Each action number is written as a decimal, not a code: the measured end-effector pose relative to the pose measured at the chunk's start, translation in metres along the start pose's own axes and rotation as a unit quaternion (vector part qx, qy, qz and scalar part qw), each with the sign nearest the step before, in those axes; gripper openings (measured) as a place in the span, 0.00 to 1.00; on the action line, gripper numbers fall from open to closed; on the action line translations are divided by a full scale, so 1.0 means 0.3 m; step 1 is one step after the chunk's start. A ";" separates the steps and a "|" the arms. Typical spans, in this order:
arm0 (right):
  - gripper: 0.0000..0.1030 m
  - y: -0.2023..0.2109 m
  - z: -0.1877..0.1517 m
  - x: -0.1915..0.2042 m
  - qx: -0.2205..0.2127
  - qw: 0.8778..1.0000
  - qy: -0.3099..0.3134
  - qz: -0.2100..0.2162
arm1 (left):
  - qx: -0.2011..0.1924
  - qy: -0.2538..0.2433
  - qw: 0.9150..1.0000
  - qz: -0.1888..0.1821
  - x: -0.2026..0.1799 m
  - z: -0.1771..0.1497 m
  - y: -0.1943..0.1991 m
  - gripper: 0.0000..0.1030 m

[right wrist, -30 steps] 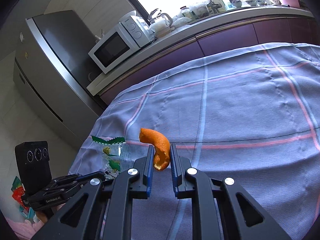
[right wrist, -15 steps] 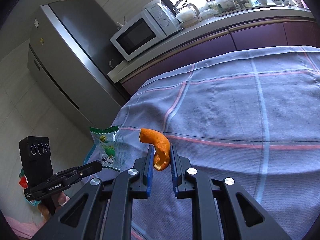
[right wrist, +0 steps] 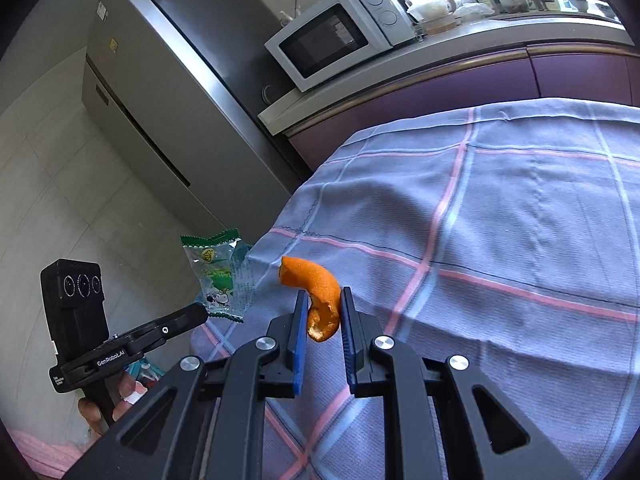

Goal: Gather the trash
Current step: 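Carry the wrapper and orange peel over the teal bin with both grippers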

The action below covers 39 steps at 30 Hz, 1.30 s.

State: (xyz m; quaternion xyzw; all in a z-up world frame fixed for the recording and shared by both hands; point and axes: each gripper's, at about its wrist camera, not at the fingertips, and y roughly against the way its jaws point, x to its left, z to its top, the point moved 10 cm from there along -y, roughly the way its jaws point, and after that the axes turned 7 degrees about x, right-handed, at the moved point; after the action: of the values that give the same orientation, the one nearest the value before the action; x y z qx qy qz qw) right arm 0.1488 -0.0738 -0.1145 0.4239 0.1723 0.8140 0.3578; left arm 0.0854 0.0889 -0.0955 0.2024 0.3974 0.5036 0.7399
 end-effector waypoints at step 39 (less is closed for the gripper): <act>0.14 -0.680 0.074 0.556 0.145 0.975 0.165 0.017 | -0.021 0.171 0.975 0.142 0.739 -0.026 0.130 0.07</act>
State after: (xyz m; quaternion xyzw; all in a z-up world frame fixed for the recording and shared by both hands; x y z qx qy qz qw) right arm 0.1917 0.1869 -0.1261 0.3338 0.3381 0.8451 0.2450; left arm 0.0958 0.3051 -0.1581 0.1520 0.4747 0.6386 0.5863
